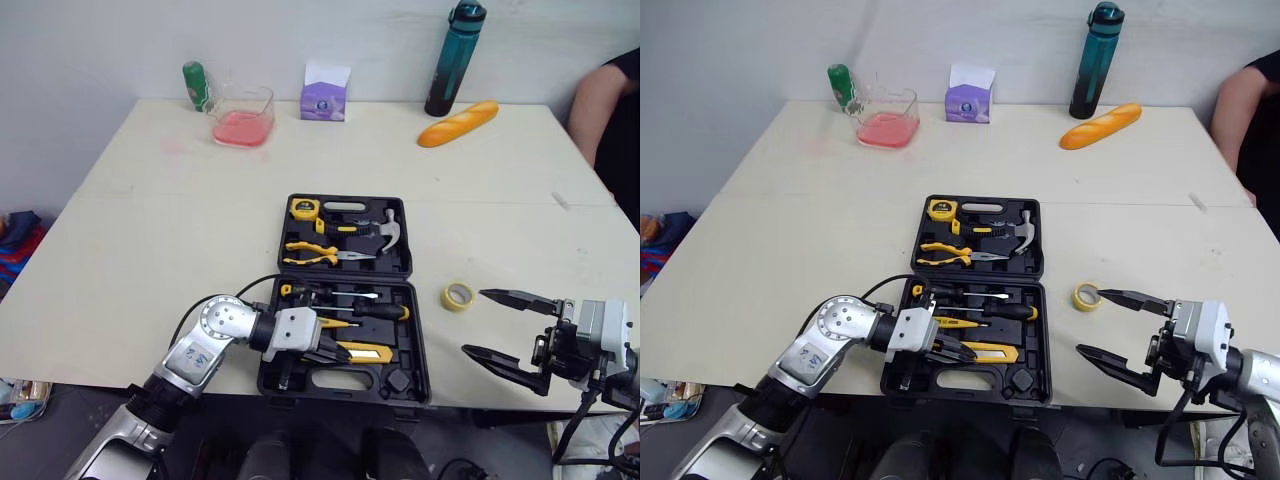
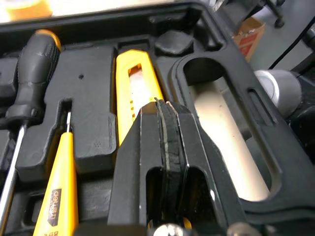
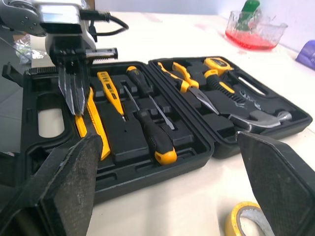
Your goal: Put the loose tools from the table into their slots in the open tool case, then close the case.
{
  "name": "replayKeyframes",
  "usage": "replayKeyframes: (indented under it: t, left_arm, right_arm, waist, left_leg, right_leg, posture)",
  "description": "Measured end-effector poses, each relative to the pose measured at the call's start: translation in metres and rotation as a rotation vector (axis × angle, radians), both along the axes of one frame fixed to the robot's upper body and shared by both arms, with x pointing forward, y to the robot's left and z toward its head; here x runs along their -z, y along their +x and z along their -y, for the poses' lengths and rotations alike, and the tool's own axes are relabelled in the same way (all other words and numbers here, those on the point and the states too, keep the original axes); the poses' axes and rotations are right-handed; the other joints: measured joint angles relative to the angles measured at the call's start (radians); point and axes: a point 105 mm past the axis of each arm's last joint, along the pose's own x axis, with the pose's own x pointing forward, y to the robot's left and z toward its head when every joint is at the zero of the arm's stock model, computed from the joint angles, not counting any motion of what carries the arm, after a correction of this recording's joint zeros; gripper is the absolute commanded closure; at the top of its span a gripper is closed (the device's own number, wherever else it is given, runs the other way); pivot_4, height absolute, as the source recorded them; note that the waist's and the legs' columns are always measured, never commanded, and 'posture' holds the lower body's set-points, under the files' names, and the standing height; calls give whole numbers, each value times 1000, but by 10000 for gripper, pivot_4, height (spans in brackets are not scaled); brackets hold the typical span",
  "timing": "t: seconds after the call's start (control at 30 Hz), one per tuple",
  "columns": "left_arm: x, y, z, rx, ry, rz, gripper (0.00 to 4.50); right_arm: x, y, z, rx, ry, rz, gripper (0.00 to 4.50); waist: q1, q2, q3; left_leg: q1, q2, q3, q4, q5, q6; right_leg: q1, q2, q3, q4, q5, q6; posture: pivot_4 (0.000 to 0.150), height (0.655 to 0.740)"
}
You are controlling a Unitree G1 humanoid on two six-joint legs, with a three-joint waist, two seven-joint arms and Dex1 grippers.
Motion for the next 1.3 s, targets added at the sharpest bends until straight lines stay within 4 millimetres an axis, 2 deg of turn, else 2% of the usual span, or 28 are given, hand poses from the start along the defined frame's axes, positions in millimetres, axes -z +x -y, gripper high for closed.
replayKeyframes:
  t: [0.13, 0.23, 0.3, 0.43, 0.6, 0.67, 0.73, 0.87, 1.0, 1.07, 1.17, 1.3]
  left_arm:
    - [-42, 8, -12, -52, -145, 92, 44229]
    - [-71, 10, -37, -104, -173, 151, 44229]
    - [-81, 12, -52, -146, -167, 171, 44229]
    - [-74, 11, -79, -251, -129, 90, 32219]
    - [-66, 19, -132, -484, -100, 60, 8885]
    - [-60, 21, -162, -601, -87, 55, 115]
    - [-51, 24, -201, -759, -69, 42, 115]
    - [-47, 24, -255, -1005, -95, 67, 115]
    - [-39, 15, -297, -1196, -96, 82, 115]
    - [-37, 10, -315, -1291, -110, 92, 115]
    - [-37, 6, -327, -1355, -124, 106, 115]
    - [-37, 6, -330, -1379, -127, 117, 115]
  right_arm:
    - [0, 1, 3, 8, -6, -1, 0]
    - [-1, 0, 16, 62, -20, -8, 0]
    - [-4, -1, 23, 89, -30, 1, 0]
    - [-4, -3, 37, 140, -31, -2, 0]
    - [-1, -5, 73, 279, -23, 5, 0]
    - [-1, -5, 90, 346, -14, 26, 0]
    - [0, -8, 115, 456, 9, 36, 0]
    - [7, -16, 164, 690, 48, 73, 0]
    - [17, -32, 202, 899, 60, 109, 0]
    - [21, -39, 214, 973, 63, 123, 0]
    - [23, -40, 220, 1021, 71, 145, 0]
    - [24, -40, 226, 1068, 91, 157, 0]
  waist:
    - [1, -2, 2]
    - [0, -5, 6]
    - [0, -6, 7]
    - [0, -6, 8]
    - [-1, -7, 12]
    - [-3, -6, 13]
    - [-4, -6, 14]
    - [-4, -6, 14]
    - [-6, -5, 15]
    - [-10, -5, 15]
    - [-21, -4, 15]
    - [-29, -4, 15]
  left_leg:
    - [-1, -1, 1, 0, 0, 1]
    - [-1, -1, 2, 0, 0, 2]
    - [-1, -2, 2, 0, -1, 4]
    - [-1, -1, 2, 0, -1, 4]
    - [-1, -1, 2, 0, -2, 3]
    - [-1, 0, 3, -1, -3, 3]
    - [-1, 1, 3, -2, -4, 2]
    - [-1, 1, 4, -2, -6, 2]
    - [-1, 1, 6, -3, -7, 2]
    - [0, 1, 7, -4, -8, 2]
    - [1, 1, 8, -3, -8, 1]
    - [3, 2, 8, -4, -10, -5]
  right_leg:
    - [1, 4, -8, 1, 0, 1]
    - [1, 4, -10, 0, 1, 2]
    - [1, 4, -10, -2, 1, 3]
    - [1, 3, -9, -5, 1, 3]
    - [0, 2, -9, -5, 1, 2]
    - [0, 1, -8, -5, 1, 2]
    - [-1, 1, -9, -6, 1, 2]
    - [-2, 0, -8, -6, 1, 2]
    - [-2, -1, -7, -7, 1, 2]
    - [-3, -1, -7, -7, 1, 2]
    - [-3, -1, -4, -6, 1, 2]
    - [-3, -1, 5, -5, 1, 2]
  posture:
    - [1500, 7400]
    - [1500, 7400]
    - [1500, 7400]
    - [1500, 7400]
    - [1500, 7400]
    - [1500, 7400]
    - [1500, 7400]
    - [1500, 7400]
    - [1500, 7400]
    - [1500, 7400]
    - [1500, 7400]
    - [1500, 7400]
